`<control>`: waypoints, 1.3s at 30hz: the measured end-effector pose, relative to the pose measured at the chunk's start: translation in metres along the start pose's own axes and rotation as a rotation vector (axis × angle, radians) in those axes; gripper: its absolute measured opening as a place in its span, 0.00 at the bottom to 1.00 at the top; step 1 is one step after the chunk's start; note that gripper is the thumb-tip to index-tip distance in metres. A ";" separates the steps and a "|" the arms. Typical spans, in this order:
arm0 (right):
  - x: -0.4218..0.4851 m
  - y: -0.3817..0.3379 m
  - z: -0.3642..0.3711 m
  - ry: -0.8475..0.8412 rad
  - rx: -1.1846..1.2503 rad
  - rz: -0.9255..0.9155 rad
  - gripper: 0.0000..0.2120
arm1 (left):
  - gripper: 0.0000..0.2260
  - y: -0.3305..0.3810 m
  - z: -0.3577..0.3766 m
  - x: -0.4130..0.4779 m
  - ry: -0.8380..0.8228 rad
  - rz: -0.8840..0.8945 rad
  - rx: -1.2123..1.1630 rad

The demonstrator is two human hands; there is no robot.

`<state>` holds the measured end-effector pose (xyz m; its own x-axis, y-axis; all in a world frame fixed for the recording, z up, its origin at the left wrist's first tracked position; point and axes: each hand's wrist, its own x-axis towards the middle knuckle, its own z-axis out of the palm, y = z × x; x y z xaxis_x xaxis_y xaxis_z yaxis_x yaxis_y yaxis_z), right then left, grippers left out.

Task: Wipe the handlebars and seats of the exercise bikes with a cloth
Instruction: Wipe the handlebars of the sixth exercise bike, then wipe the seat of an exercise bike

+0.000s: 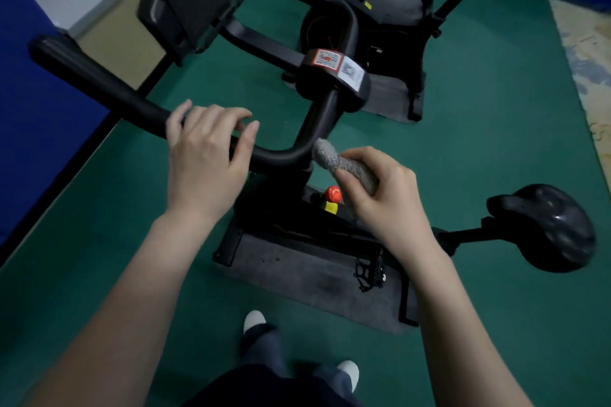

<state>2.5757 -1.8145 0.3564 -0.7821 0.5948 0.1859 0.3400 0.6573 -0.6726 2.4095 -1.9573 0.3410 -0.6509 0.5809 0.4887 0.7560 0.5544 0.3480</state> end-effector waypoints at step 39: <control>-0.214 0.293 -0.238 0.227 0.019 0.646 0.07 | 0.21 0.346 0.220 -0.133 -0.986 0.357 0.043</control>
<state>2.9666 -1.6387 0.2897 -0.2958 0.9485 -0.1135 0.6909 0.1304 -0.7111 2.7424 -1.7122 0.2207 -0.1726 0.9324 -0.3177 0.9246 0.2646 0.2742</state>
